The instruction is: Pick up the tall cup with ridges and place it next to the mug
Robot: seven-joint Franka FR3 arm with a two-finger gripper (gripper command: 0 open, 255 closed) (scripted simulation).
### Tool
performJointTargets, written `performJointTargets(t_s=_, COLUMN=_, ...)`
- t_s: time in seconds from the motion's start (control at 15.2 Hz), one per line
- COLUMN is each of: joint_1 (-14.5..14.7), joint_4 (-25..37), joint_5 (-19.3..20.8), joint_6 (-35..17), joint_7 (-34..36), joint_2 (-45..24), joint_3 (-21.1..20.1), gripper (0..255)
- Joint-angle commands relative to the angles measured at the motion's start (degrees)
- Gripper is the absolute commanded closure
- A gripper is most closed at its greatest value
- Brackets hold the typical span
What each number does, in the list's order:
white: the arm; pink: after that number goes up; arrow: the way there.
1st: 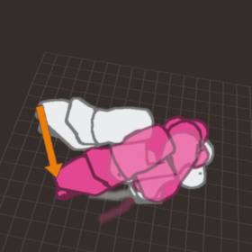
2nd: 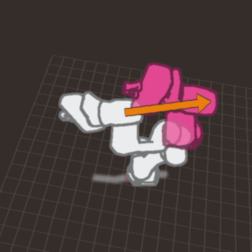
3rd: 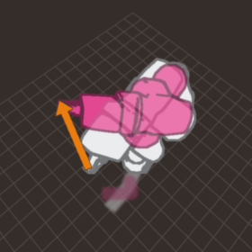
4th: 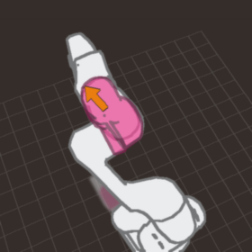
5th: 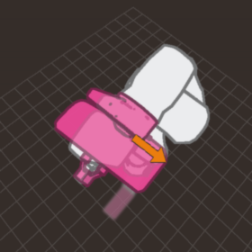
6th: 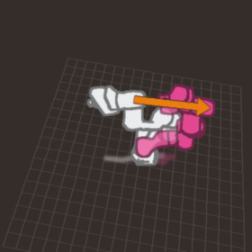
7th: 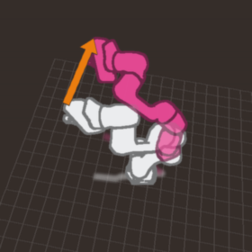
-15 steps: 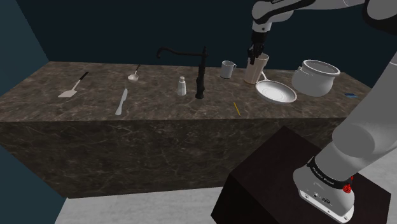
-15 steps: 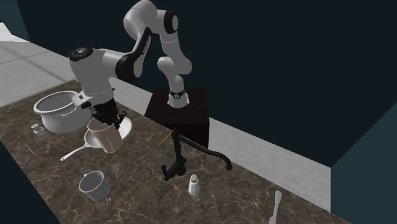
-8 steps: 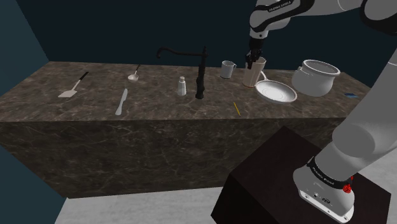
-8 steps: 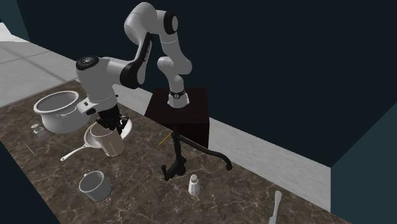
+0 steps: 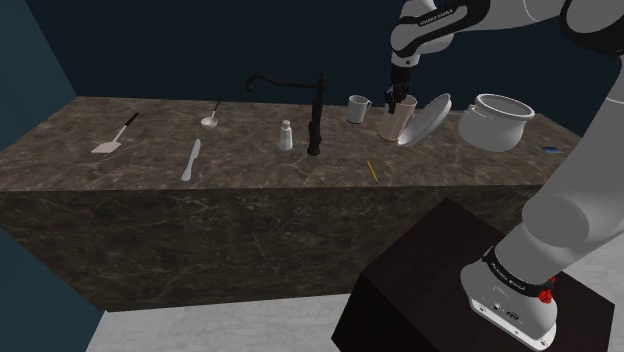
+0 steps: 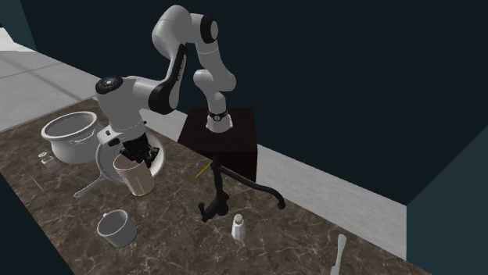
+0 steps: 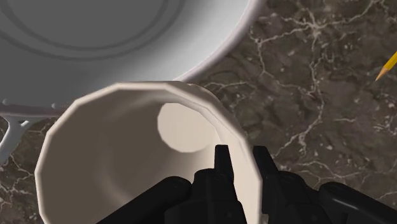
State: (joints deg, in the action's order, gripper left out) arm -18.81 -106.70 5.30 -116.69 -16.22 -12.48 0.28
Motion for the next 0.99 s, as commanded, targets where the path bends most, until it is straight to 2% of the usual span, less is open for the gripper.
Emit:
performJointTargets(t_s=0.0, joint_1=-0.05, joint_4=-0.06, joint_5=0.03, joint_6=0.04, joint_7=0.00, joint_2=-0.01, joint_3=0.06, gripper=255)
performJointTargets(t_s=0.07, joint_1=-0.05, joint_4=-0.01, joint_5=0.03, joint_6=0.08, joint_7=-0.01, joint_2=-0.02, joint_3=0.06, gripper=0)
performJointTargets(t_s=0.4, joint_1=-0.05, joint_4=-0.06, joint_5=0.03, joint_6=0.04, joint_7=0.00, joint_2=-0.01, joint_3=0.06, gripper=0)
performJointTargets(t_s=0.66, joint_1=0.24, joint_4=5.02, joint_5=-0.20, joint_6=6.87, joint_7=-0.16, joint_2=1.73, joint_3=-0.16, gripper=0)
performJointTargets(t_s=0.92, joint_1=0.23, joint_4=5.02, joint_5=-0.20, joint_6=6.87, joint_7=-0.16, joint_2=1.73, joint_3=-0.16, gripper=0)
